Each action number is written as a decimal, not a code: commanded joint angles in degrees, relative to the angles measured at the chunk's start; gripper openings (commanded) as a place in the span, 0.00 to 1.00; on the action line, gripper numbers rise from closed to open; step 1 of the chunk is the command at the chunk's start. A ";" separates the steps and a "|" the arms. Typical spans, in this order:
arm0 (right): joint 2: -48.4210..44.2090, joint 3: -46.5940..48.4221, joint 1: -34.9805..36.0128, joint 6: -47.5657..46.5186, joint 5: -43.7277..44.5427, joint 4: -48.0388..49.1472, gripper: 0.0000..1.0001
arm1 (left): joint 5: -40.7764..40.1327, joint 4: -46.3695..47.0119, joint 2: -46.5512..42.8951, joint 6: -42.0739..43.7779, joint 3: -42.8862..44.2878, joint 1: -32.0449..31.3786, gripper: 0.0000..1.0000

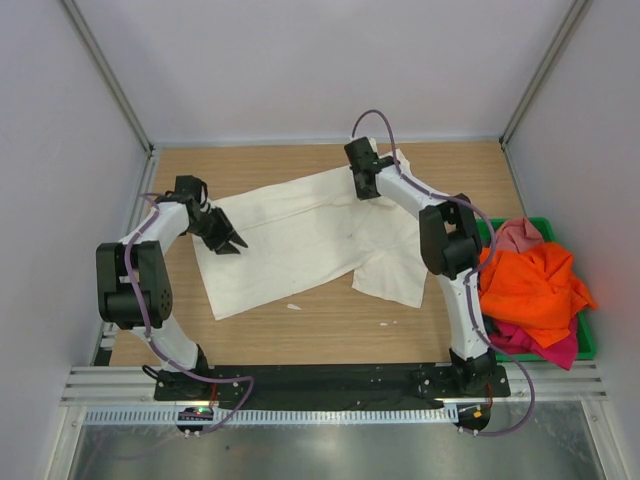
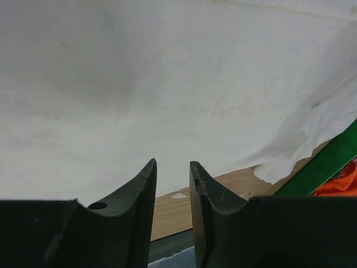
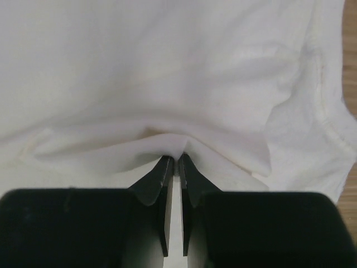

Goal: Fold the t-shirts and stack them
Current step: Fold the tshirt

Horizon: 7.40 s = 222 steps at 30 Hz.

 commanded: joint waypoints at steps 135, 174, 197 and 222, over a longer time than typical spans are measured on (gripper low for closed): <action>-6.19 -16.96 -24.53 16.25 -47.03 13.45 0.36 | 5.44 64.65 29.72 -41.20 15.10 -29.53 0.32; -5.92 -20.30 -24.62 18.63 -49.94 16.79 0.19 | -7.84 35.40 31.92 -35.41 24.41 -33.57 0.38; -11.19 -13.45 -26.73 17.57 -45.89 3.97 0.01 | -7.75 26.35 27.97 -28.99 26.61 -33.22 0.00; -15.41 -26.98 -27.52 25.04 -50.37 5.63 0.01 | -3.18 17.38 27.80 -25.83 29.60 -31.03 0.00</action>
